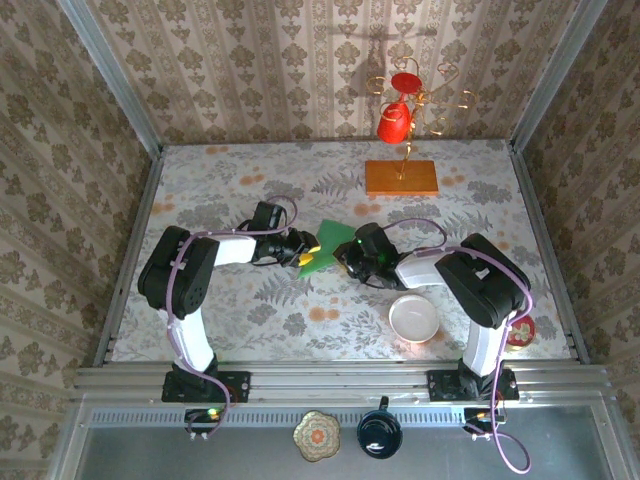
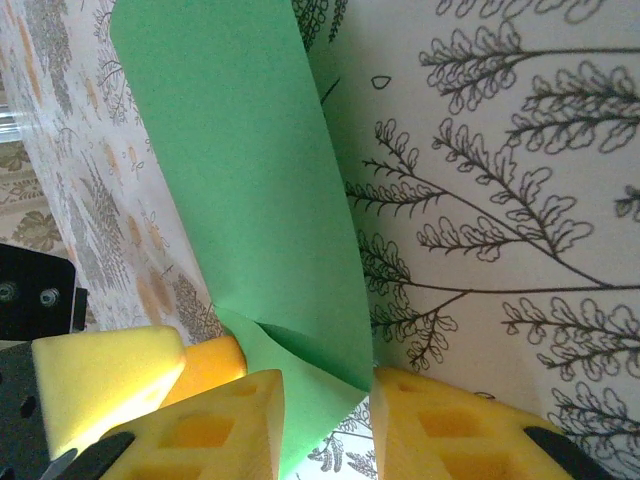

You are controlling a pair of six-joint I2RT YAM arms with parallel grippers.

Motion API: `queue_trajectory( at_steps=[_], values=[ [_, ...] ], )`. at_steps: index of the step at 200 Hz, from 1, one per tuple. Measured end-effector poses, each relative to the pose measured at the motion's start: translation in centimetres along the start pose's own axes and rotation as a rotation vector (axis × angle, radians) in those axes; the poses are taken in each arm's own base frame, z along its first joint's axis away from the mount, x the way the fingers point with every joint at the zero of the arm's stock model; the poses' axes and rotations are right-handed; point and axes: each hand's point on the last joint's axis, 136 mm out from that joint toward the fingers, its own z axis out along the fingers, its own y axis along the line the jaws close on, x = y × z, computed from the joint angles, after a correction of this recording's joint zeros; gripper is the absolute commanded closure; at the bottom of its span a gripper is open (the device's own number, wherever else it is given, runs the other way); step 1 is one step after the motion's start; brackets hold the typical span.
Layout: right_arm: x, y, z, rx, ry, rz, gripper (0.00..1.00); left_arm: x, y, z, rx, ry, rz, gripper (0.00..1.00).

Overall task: Fold a paper plane with a square sheet of paper (pick it up from the middle)
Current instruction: Fold the wing for the fifth time at the center of the table.

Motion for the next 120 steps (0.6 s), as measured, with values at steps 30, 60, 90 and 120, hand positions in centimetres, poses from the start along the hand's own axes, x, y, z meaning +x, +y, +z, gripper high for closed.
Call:
queue_trajectory(
  at_steps=[30, 60, 90, 120],
  values=[
    [-0.3, 0.4, 0.4, -0.025, -0.007, -0.004, 0.72, -0.2, 0.1, -0.3, 0.015, 0.002, -0.008, 0.61],
    [-0.5, 1.1, 0.4, -0.054, -0.013, -0.008, 0.77, -0.3, 0.0, -0.3, 0.023, 0.005, -0.007, 0.61],
    [-0.6, 1.6, 0.4, -0.076, -0.02, -0.012, 0.83, -0.2, 0.0, -0.3, 0.024, 0.006, -0.006, 0.61],
    [-0.7, 1.6, 0.4, -0.075, -0.029, -0.013, 0.93, -0.2, -0.1, -0.4, 0.027, 0.005, -0.003, 0.58]
  ],
)
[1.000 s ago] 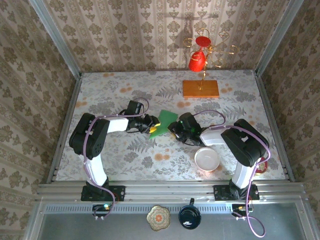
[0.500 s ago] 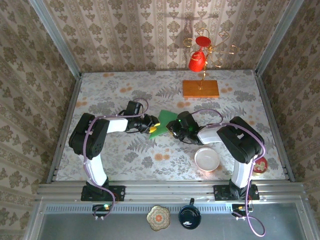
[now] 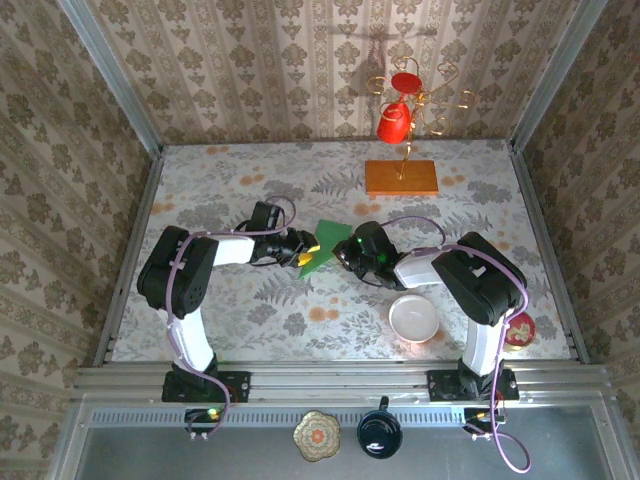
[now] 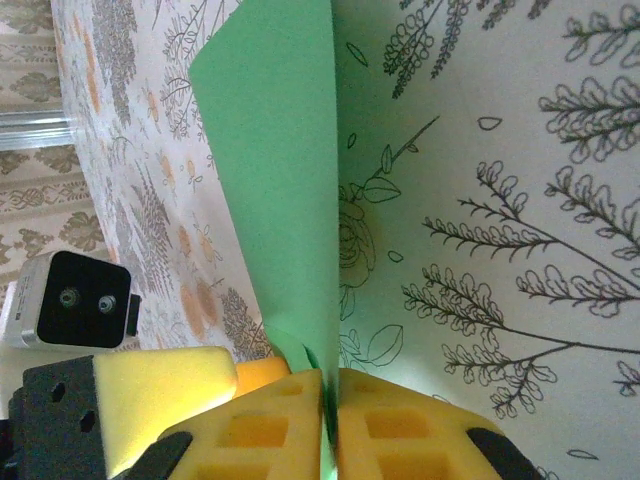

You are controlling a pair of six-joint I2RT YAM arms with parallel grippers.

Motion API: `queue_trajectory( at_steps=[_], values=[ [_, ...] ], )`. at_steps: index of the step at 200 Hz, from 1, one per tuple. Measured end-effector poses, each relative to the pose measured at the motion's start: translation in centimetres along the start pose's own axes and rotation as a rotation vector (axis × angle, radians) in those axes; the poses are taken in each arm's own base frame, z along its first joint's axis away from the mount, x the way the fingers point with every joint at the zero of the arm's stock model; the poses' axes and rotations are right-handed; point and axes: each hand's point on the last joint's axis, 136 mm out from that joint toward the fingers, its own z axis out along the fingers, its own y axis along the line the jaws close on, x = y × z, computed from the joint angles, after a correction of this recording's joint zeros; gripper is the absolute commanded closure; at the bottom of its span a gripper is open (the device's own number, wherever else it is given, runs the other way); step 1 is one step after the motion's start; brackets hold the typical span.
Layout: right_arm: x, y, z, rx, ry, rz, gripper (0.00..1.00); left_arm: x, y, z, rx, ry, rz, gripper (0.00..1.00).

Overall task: Fold a paper plane with a square sheet of paper (pick it up from the middle)
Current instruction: Fold the wing for the fifth time at the center of the table.

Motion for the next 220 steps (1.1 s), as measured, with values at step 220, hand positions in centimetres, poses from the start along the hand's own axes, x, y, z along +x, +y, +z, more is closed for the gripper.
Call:
queue_trajectory(
  at_steps=[220],
  values=[
    [-3.0, -1.4, -5.4, 0.126, -0.08, 0.065, 1.0, 6.0, -3.0, -0.3, -0.243, -0.211, 1.286, 0.34]
  ],
)
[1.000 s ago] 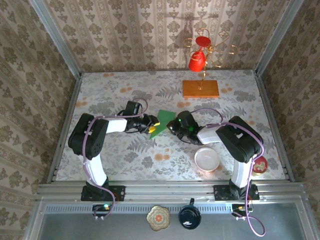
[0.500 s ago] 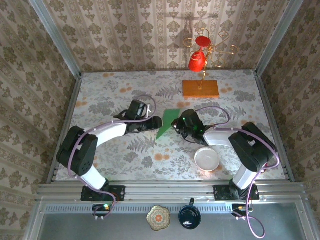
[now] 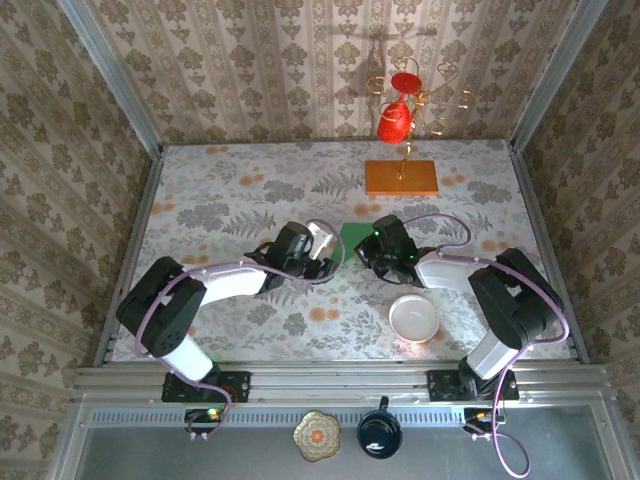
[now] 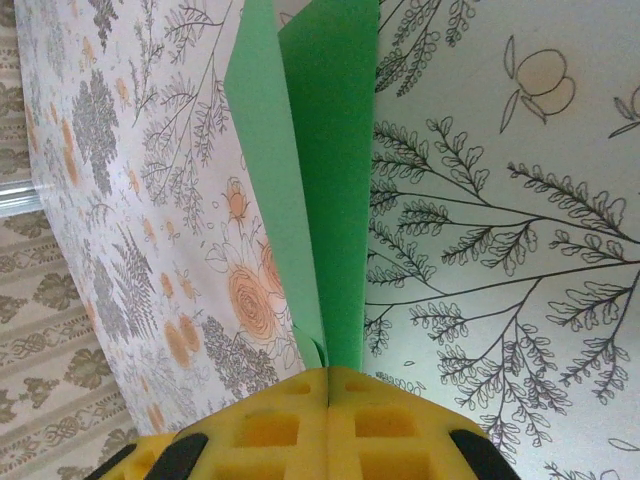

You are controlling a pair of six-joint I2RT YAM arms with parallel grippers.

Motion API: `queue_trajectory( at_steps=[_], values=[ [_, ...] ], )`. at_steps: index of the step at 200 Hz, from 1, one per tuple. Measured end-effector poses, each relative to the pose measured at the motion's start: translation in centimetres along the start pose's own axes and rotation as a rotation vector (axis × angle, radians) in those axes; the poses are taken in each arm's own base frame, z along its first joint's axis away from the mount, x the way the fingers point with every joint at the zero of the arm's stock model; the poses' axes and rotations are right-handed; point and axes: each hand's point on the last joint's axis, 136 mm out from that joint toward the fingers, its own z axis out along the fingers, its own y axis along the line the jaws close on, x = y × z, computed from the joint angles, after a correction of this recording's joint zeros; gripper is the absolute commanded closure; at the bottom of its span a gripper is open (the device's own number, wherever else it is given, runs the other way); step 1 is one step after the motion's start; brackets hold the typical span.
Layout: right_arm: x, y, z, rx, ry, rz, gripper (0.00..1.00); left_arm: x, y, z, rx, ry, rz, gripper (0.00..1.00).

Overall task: Fold a paper plane with a square sheet of paper (pick it up from the middle)
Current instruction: Fold the wing for the fifth time at the center of the table.

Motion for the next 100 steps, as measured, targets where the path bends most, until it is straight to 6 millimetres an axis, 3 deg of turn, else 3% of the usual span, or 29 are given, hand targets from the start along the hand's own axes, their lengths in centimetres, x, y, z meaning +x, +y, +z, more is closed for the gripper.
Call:
queue_trajectory(
  at_steps=[49, 100],
  values=[
    [0.0, 0.0, 0.0, -0.004, 0.016, 0.022, 1.0, 0.1, -2.8, 1.6, 0.007, -0.013, 0.238, 0.37],
    [-0.1, 0.0, -0.1, -0.007, 0.033, 0.046, 0.98, 1.0, -2.6, 3.2, -0.013, 0.0, 0.337, 0.5]
  ],
)
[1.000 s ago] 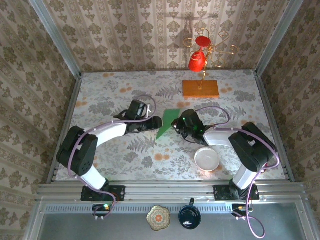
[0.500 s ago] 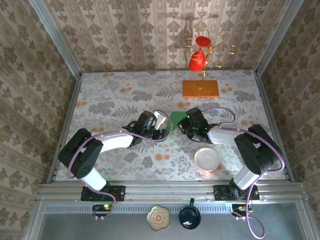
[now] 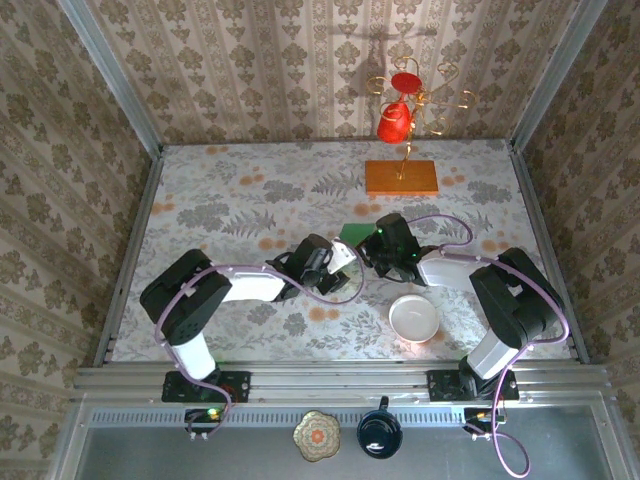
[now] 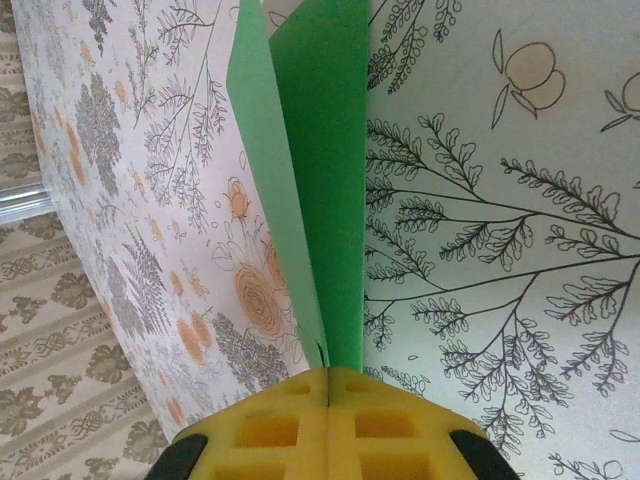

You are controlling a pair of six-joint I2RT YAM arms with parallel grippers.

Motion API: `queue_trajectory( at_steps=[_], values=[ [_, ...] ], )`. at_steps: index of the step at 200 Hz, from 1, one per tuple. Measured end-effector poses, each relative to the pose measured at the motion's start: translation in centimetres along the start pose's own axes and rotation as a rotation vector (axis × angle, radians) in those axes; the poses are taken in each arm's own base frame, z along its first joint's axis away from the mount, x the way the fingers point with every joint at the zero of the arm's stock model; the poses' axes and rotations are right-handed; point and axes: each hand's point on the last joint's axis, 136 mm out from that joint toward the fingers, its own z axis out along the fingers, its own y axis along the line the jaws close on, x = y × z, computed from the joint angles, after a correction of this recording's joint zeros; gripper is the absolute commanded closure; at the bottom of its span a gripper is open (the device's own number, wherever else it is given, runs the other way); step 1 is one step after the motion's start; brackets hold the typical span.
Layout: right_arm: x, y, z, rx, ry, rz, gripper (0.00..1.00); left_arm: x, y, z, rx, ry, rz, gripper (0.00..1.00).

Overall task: Fold a paper plane with a square sheet of paper (pick it up from the middle)
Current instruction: Fold the wing for the fifth time at the center of the table.

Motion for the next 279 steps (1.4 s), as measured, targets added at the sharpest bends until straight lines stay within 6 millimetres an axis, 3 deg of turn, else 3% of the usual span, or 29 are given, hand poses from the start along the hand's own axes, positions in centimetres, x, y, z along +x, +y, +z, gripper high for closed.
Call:
queue_trajectory(
  at_steps=[87, 108, 122, 158, 179, 233, 279],
  values=[
    [0.6, 0.0, 0.0, -0.002, 0.038, 0.024, 0.95, -0.7, 0.2, 0.8, -0.006, -0.028, 0.027, 0.67],
    [0.6, 0.0, 0.0, -0.003, 0.04, 0.025, 0.9, -0.6, 0.2, 0.9, -0.006, -0.026, 0.026, 0.72],
    [0.6, 0.0, 0.0, -0.002, 0.039, 0.027, 0.82, -0.6, 0.2, 0.9, -0.006, -0.026, 0.026, 0.75],
    [0.1, -0.6, -0.2, 0.022, 0.033, 0.034, 0.48, -0.7, 0.3, 0.9, 0.001, -0.032, 0.02, 0.8],
    [-0.8, -1.0, -0.8, 0.039, 0.016, 0.029, 0.38, -0.8, 0.3, 0.9, 0.013, -0.041, 0.004, 0.81],
    [-3.8, -0.2, -4.1, 0.013, -0.056, -0.004, 0.36, 0.0, 0.6, 0.7, 0.079, -0.048, -0.084, 0.83],
    [-4.7, -2.3, -5.6, 0.064, -0.099, -0.021, 0.36, 0.8, 1.1, 0.3, 0.163, -0.05, -0.222, 0.87]
  ],
)
